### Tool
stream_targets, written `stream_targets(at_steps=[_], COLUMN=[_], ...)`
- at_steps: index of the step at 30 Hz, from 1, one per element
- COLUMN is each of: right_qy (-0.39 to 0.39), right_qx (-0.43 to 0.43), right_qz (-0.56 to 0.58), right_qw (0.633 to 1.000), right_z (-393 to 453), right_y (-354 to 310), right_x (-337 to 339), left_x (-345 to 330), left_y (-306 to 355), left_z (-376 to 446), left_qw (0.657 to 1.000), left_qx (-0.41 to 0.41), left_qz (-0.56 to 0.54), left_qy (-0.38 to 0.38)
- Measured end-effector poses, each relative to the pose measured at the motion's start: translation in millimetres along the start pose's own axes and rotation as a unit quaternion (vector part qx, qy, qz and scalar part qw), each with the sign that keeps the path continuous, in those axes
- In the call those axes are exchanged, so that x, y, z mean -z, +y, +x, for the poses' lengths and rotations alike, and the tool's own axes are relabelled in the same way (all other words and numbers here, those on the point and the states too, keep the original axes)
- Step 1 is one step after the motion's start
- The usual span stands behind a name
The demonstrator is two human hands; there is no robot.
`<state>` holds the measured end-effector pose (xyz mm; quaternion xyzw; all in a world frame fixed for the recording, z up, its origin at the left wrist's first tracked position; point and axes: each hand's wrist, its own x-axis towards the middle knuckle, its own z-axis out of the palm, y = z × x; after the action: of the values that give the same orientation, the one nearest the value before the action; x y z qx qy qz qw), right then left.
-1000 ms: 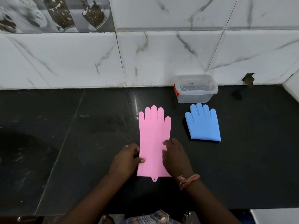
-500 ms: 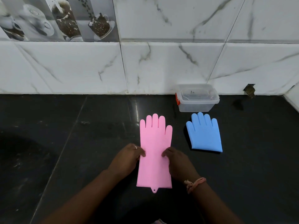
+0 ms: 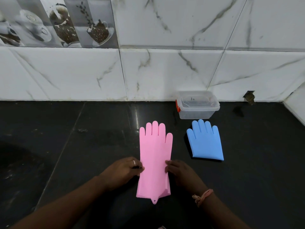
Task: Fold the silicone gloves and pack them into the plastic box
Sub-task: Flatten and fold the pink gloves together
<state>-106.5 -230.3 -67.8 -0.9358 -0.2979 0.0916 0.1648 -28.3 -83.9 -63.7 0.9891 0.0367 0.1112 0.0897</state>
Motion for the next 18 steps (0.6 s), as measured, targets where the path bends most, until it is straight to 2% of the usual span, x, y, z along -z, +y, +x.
stream_targets(at_steps=[5,7,10,13,16,18], right_qy=[0.013,0.051,0.067,0.026,-0.025,-0.031], right_qx=[-0.032,-0.095,-0.228,-0.303,-0.355,-0.363], right_qz=[0.033,0.132,0.266,0.235,0.204,0.156], right_qw=[0.999,0.985,0.934,0.923,0.912,0.918], right_z=[5.3,9.2,33.1,64.1,85.6,89.6], right_y=[0.7,-2.7,-7.0,-5.5,-2.4,-3.9], right_x=[3.2,8.0,21.2,31.8,30.1,24.5], left_x=[-2.2,8.0,36.9,40.9,40.8,40.1], left_y=[-4.6,-0.5,15.8,-32.3,-101.3,-107.2], left_z=[-0.6,-0.2,3.2,-15.6,-35.1,-31.8], left_qw=[1.0,0.999,0.995,0.982,0.934,0.93], left_qx=[0.001,0.016,0.067,0.052,0.142,0.169], left_qz=[-0.006,-0.01,-0.059,-0.111,-0.202,-0.188], left_qy=[-0.017,-0.03,-0.05,-0.142,-0.259,-0.265])
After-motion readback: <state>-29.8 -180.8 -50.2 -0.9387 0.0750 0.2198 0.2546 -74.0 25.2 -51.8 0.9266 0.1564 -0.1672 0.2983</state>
